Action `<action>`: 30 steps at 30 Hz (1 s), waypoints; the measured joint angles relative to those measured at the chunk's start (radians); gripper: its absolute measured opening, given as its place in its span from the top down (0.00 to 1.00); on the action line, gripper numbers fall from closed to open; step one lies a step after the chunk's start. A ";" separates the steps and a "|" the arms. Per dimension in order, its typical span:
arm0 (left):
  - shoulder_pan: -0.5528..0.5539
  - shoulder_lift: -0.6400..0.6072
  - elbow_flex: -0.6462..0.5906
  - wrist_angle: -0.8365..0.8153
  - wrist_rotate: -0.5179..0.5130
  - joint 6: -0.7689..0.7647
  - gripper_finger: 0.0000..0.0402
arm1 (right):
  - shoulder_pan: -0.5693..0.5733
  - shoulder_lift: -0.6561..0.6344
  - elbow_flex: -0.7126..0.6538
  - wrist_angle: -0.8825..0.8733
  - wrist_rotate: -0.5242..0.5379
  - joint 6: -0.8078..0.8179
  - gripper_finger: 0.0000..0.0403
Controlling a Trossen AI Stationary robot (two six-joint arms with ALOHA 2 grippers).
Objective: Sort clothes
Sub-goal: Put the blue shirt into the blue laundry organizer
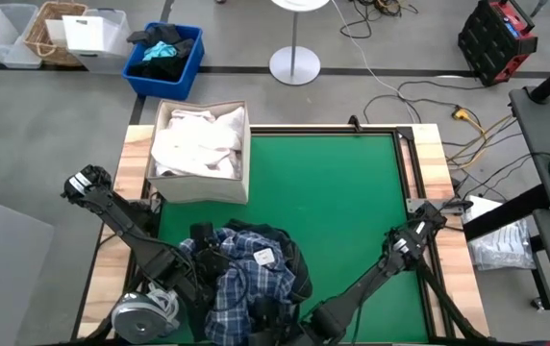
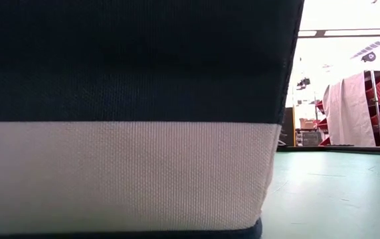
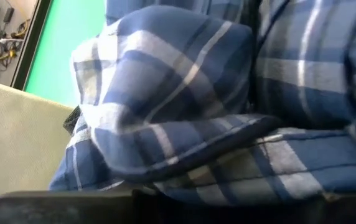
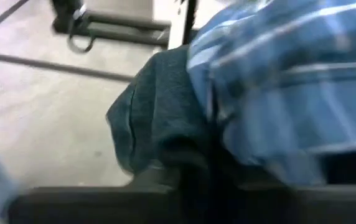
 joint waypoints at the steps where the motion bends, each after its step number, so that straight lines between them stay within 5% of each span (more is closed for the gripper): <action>1: -0.002 0.000 -0.001 0.001 0.000 0.004 0.79 | 0.000 -0.011 0.001 -0.002 0.019 -0.013 0.85; 3: -0.004 0.000 -0.007 0.007 0.003 0.012 0.79 | -0.005 -0.032 0.006 -0.009 0.071 -0.032 0.94; 11: -0.013 -0.001 -0.017 0.028 0.036 0.048 0.80 | -0.064 -0.066 0.021 -0.089 0.156 0.094 0.96; 20: -0.025 -0.016 0.009 -0.006 0.050 0.035 0.80 | -0.115 -0.073 0.006 -0.276 0.163 0.329 0.97; 30: -0.030 -0.082 0.150 -0.137 0.070 0.072 0.80 | -0.130 -0.068 -0.133 -0.255 0.100 0.477 0.97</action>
